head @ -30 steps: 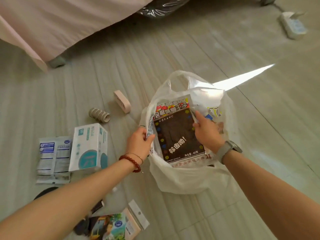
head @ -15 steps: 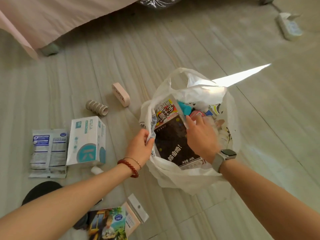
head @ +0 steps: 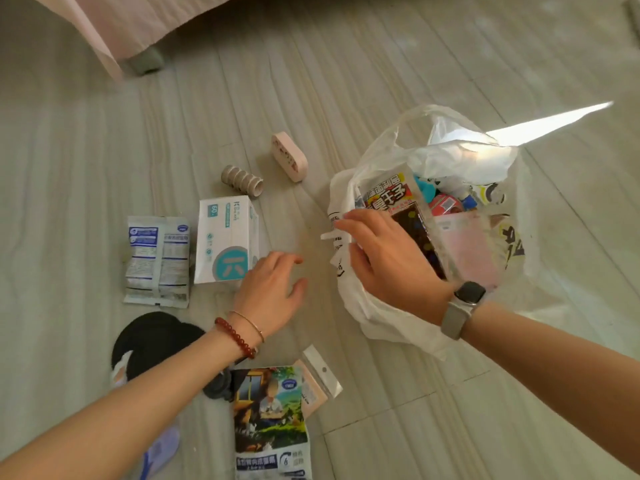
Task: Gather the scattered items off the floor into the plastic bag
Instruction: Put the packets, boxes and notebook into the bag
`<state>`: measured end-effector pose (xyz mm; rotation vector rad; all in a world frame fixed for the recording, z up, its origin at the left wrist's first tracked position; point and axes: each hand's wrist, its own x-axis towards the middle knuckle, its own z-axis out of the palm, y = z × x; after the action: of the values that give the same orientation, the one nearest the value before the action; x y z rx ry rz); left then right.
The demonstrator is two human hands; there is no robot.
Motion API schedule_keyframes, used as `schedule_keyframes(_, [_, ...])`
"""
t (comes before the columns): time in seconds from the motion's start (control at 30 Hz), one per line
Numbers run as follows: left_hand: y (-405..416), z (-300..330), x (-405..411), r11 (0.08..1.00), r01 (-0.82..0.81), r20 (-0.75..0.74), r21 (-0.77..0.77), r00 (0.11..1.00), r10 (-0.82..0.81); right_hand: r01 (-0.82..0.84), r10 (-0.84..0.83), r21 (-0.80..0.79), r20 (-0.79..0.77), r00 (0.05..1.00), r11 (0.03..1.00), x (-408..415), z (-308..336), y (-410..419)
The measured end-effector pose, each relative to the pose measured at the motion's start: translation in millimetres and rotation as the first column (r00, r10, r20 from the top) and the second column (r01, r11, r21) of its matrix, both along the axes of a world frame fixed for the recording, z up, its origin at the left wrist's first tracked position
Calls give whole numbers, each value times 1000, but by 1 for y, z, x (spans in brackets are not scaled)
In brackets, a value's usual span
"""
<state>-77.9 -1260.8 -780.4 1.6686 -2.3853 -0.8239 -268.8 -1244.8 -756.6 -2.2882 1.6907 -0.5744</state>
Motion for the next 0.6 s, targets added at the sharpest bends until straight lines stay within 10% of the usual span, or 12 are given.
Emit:
schedule_keyframes(0.23, [76, -53, 54, 928, 169, 266, 333, 927, -265, -272, 408, 536, -151, 900, 799, 63, -74, 50])
schedule_keyframes(0.4, [89, -65, 71, 890, 316, 403, 329, 805, -435, -289, 504, 563, -274, 819, 775, 74, -101, 75])
schedule_keyframes(0.6, [76, -54, 75, 839, 234, 245, 491, 887, -391, -192, 387, 616, -199, 900, 764, 86, -106, 78])
